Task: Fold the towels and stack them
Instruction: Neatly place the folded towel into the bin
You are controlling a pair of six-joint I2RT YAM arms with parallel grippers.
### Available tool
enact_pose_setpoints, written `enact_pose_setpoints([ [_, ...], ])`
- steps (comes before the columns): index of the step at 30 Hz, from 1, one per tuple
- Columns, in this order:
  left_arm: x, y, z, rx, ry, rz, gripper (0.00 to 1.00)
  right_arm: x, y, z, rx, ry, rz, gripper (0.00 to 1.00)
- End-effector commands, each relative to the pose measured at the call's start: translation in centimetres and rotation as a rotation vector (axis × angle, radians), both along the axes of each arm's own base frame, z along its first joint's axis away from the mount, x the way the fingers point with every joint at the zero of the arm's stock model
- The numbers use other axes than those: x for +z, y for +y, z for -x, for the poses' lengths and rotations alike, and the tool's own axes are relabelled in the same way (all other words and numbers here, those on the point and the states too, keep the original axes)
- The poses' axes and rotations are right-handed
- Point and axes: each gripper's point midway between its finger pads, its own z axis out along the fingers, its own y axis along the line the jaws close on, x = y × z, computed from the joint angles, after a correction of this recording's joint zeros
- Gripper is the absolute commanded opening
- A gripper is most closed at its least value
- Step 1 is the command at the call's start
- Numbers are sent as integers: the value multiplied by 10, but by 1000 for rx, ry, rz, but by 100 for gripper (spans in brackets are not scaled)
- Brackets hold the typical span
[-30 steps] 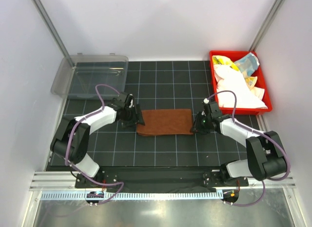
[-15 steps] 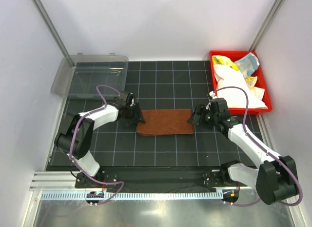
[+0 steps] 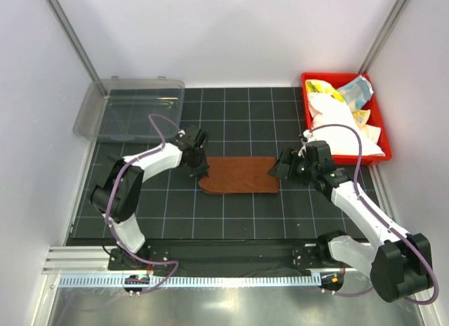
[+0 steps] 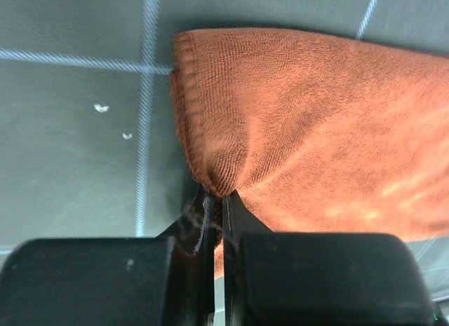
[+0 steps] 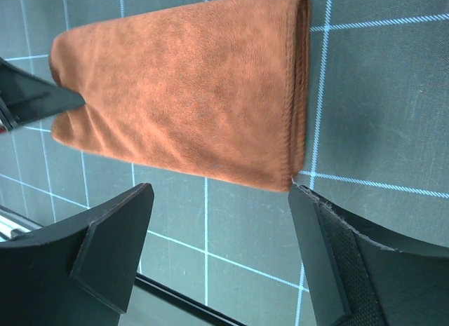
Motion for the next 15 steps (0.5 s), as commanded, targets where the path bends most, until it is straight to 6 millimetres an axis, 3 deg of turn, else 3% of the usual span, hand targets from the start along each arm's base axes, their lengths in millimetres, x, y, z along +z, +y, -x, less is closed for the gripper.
enact_pose_setpoints([
  [1,43,23,-32,50,-93,-172,0,18,6,-5,9,-58,-44,88],
  [3,56,35,-49,54,-124,-271,0,19,7,-7,12,-66,-47,91],
  [5,84,38,-68,52,-158,-329,0,22,7,-10,12,-79,-44,93],
  [6,80,42,-73,34,-146,-377,0,22,7,-11,10,-79,-40,94],
  [7,99,45,-86,46,-180,-402,0,23,7,-13,9,-84,-36,98],
  [10,102,57,-106,45,-171,-474,0,26,6,-17,9,-90,-27,100],
  [11,119,55,-122,56,-213,-461,0,26,6,-18,14,-92,-21,100],
  [13,115,65,-138,54,-193,-488,0,29,5,-23,11,-99,-9,99],
  [14,138,67,-156,81,-249,-480,0,29,5,-24,15,-103,-1,100],
  [15,138,78,-160,92,-231,-504,0,29,5,-27,14,-103,5,100],
])
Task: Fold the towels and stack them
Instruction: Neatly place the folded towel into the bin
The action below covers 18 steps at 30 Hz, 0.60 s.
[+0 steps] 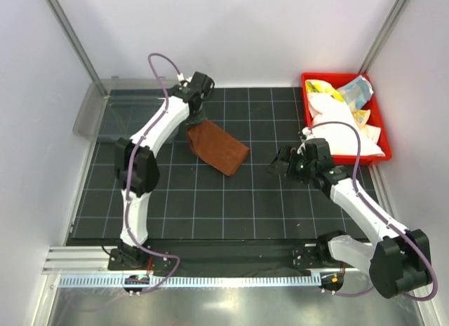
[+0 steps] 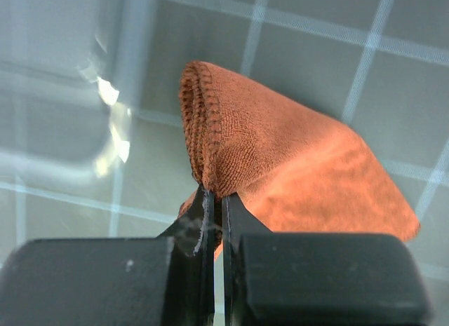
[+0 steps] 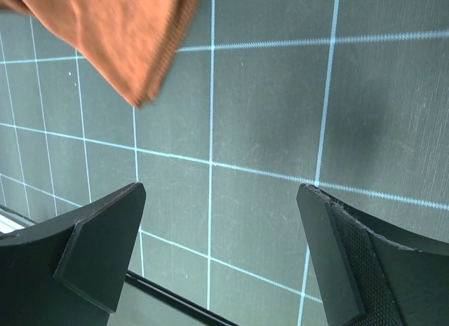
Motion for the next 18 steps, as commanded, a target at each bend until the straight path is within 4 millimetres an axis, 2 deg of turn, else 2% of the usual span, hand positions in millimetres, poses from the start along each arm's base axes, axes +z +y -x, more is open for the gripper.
enact_pose_setpoints([
  [1,10,47,-18,32,28,-158,0,26,1,-23,-1,-97,16,100],
  [2,13,52,-26,42,16,-176,0,24,1,-25,-1,-96,21,100],
  [3,25,56,-35,49,-12,-172,0,25,1,-27,4,-100,28,100],
  [4,18,69,-44,73,-2,-182,0,21,1,-29,5,-91,37,100],
  [6,27,80,-59,81,-33,-160,0,21,1,-31,13,-89,41,100],
  [7,25,96,-65,107,-35,-156,0,20,2,-32,14,-86,41,100],
  [9,27,108,-78,119,-64,-136,0,18,4,-33,22,-78,38,100],
  [10,25,116,-80,124,-65,-136,0,18,5,-33,25,-81,34,100],
  [11,23,133,-85,153,-68,-137,0,19,5,-33,24,-80,31,100],
  [13,23,150,-93,167,-88,-145,0,20,4,-33,26,-85,33,100],
  [14,24,165,-96,192,-97,-150,0,23,3,-33,22,-94,37,100],
  [18,25,201,-111,217,-155,-163,0,28,1,-33,20,-106,50,100],
])
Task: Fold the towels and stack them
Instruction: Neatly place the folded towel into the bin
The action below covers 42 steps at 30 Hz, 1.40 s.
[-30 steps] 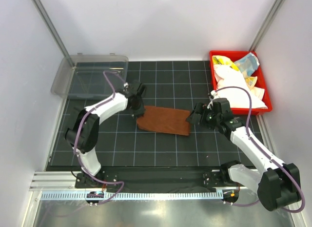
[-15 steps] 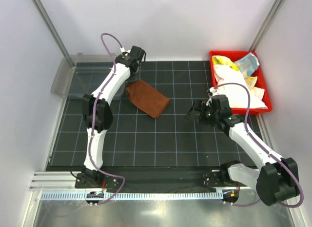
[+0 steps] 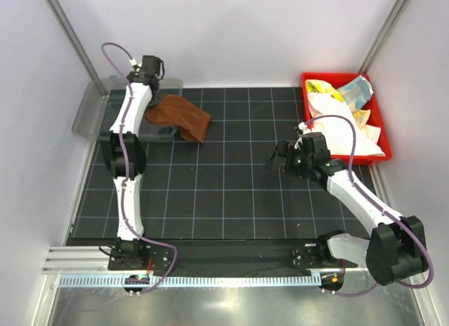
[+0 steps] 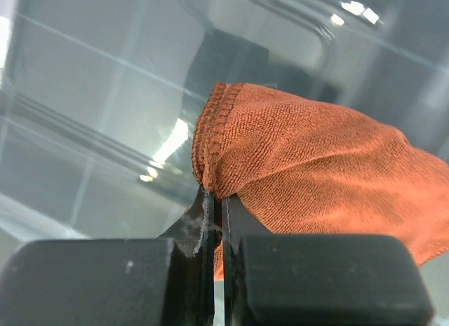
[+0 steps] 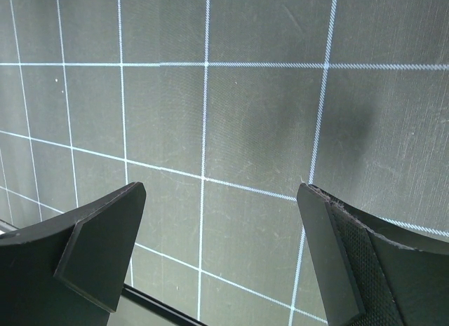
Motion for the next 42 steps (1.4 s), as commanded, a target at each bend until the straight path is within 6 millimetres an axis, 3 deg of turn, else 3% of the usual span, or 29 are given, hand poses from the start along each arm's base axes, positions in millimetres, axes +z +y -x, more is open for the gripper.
enact_pose_setpoints([
  [1,19,38,-23,15,-111,-45,0,31,0,-15,-1,-106,0,100],
  [6,2,71,-33,50,-108,-62,0,31,-1,-15,-2,-106,8,100],
  [7,-2,90,-32,70,-99,-74,0,30,-1,-15,-2,-105,9,100],
  [10,-13,109,-36,94,-94,-94,0,27,-3,-15,-3,-97,21,100],
  [20,-60,168,-33,149,-26,-112,0,20,-1,-19,3,-75,27,100],
  [25,-70,192,-31,164,-16,-125,0,19,-1,-20,4,-69,31,100],
  [29,-70,213,-37,194,-61,-112,4,17,-1,-21,3,-63,36,100],
  [32,-68,219,-47,190,-93,-113,16,14,-1,-22,1,-54,41,100],
  [33,-61,220,-52,187,-113,-115,23,13,-1,-23,1,-50,42,99],
  [34,-56,219,-52,184,-118,-115,41,11,-1,-23,0,-46,44,100],
  [36,-46,226,-44,239,-113,-148,51,10,-1,-23,0,-41,46,100],
  [37,-28,227,-39,262,-134,-163,56,11,-1,-24,1,-46,45,100],
  [39,-9,230,-24,309,-142,-180,58,11,0,-24,2,-47,42,99],
  [40,-17,230,-20,320,-123,-182,59,11,0,-24,4,-48,41,100],
  [41,-3,229,-16,329,-146,-180,59,11,0,-23,5,-46,38,100],
  [42,-4,225,-14,316,-144,-163,59,10,1,-23,9,-47,36,100],
])
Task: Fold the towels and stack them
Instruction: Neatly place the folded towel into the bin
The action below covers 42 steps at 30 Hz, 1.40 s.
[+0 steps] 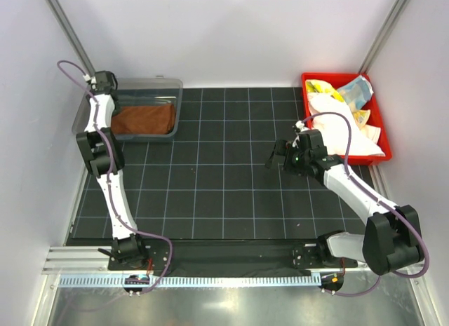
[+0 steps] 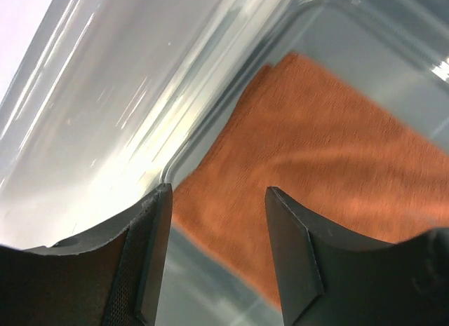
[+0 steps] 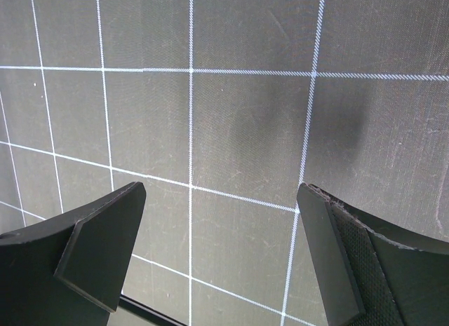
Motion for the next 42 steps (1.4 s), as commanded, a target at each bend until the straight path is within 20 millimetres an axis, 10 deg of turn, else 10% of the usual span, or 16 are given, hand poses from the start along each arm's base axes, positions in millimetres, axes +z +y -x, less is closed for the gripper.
enact_pose_setpoints([
  [1,63,0,7,33,-115,-22,59,20,4,-12,14,-72,-11,100],
  [15,-11,-11,17,-44,113,54,19,24,5,-14,20,-90,-20,100],
  [26,-29,29,21,90,159,-159,17,17,5,-17,15,-67,-7,100],
  [30,9,20,11,111,32,-115,22,23,1,-21,-8,-89,1,100],
  [35,87,-46,-9,-63,-165,58,46,62,-4,-49,-83,-175,20,100],
  [40,190,-119,21,-187,-310,93,64,109,-36,-94,-288,-267,119,100],
  [42,195,-140,43,-191,-299,149,70,117,-57,-108,-347,-258,137,100],
])
